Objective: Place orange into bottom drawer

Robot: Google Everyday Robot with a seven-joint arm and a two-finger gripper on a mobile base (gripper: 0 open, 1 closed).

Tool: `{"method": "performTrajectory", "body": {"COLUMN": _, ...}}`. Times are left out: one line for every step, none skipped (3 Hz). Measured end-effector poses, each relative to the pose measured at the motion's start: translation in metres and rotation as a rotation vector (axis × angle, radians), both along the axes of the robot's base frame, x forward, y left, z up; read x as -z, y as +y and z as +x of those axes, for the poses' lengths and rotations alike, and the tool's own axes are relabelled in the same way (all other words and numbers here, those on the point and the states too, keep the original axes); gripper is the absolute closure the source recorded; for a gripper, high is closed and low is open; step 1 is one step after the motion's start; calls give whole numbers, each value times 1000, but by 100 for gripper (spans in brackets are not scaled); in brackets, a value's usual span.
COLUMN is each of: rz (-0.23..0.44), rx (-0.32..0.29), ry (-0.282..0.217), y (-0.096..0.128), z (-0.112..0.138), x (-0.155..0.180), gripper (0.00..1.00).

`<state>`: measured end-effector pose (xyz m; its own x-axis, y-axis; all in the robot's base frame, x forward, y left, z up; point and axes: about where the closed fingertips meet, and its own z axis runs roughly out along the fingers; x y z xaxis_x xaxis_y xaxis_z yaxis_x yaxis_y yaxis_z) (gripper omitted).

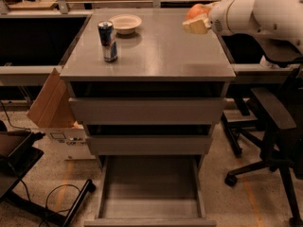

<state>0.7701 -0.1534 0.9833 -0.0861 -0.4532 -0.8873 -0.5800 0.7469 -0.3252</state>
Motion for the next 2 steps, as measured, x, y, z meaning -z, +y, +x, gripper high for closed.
{"method": "performTrajectory", "body": {"rz": 15, "rx": -47, "ry": -23, "y": 10, "z": -50, "x": -24, "gripper": 100}}
{"method": "performTrajectory", "body": {"rz": 60, "rx": -123, "ry": 19, "y": -6, "z": -89, "x": -1, "gripper": 100}}
